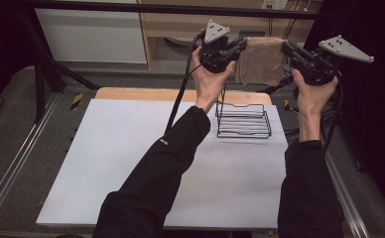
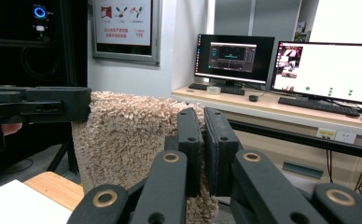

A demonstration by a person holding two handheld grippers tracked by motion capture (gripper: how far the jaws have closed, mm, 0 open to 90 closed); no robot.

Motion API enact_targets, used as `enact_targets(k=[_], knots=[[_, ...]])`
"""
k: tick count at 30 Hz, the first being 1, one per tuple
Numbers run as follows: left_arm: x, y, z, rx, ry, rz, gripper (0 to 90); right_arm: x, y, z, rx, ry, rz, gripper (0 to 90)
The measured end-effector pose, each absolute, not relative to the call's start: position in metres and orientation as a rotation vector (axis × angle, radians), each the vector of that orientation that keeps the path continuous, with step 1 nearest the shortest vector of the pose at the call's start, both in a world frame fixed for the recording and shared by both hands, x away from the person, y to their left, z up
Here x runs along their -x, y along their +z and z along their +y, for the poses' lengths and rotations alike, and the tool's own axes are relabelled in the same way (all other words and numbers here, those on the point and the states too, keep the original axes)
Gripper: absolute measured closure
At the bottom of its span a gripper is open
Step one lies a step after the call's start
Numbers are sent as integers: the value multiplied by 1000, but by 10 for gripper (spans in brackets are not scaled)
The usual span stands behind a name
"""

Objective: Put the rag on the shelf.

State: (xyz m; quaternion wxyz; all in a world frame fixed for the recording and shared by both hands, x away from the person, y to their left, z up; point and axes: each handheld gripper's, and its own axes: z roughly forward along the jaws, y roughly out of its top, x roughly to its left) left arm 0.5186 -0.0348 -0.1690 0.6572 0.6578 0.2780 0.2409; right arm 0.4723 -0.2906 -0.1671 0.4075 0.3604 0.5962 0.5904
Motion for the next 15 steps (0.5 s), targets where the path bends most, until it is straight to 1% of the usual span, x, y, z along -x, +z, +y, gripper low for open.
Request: enact_targets(k=[15], knots=[[-538, -183, -38, -1515, 571, 644, 829, -497, -180, -291, -921, 1455, 1535, 858]])
